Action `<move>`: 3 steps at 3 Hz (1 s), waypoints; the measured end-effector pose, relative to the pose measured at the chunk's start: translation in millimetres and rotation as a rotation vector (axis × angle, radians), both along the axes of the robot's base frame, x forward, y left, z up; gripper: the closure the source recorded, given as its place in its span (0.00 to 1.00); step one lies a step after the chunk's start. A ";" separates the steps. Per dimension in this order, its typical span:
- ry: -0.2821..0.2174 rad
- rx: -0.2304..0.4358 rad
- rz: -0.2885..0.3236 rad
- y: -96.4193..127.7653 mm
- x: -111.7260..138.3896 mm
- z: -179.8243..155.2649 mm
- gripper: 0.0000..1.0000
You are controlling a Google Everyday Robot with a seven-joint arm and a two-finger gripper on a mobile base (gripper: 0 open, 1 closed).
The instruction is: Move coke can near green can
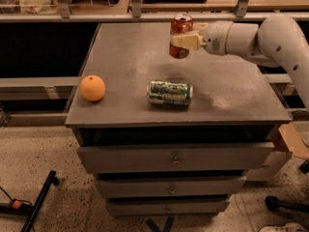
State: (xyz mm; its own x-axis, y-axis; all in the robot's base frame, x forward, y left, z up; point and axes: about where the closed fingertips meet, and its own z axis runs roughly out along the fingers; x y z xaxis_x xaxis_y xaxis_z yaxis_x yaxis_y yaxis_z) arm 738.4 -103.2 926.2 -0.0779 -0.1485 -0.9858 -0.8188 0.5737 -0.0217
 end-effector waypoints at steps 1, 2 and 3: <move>0.060 -0.025 0.029 -7.4 -25.4 -8.6 1.00; 0.132 -0.012 0.063 -23.0 -44.1 -30.0 0.82; 0.161 0.030 0.116 -36.1 -60.0 -48.5 0.59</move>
Offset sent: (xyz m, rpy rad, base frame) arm -0.0697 -0.0502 -0.0587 0.0062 0.2294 0.1021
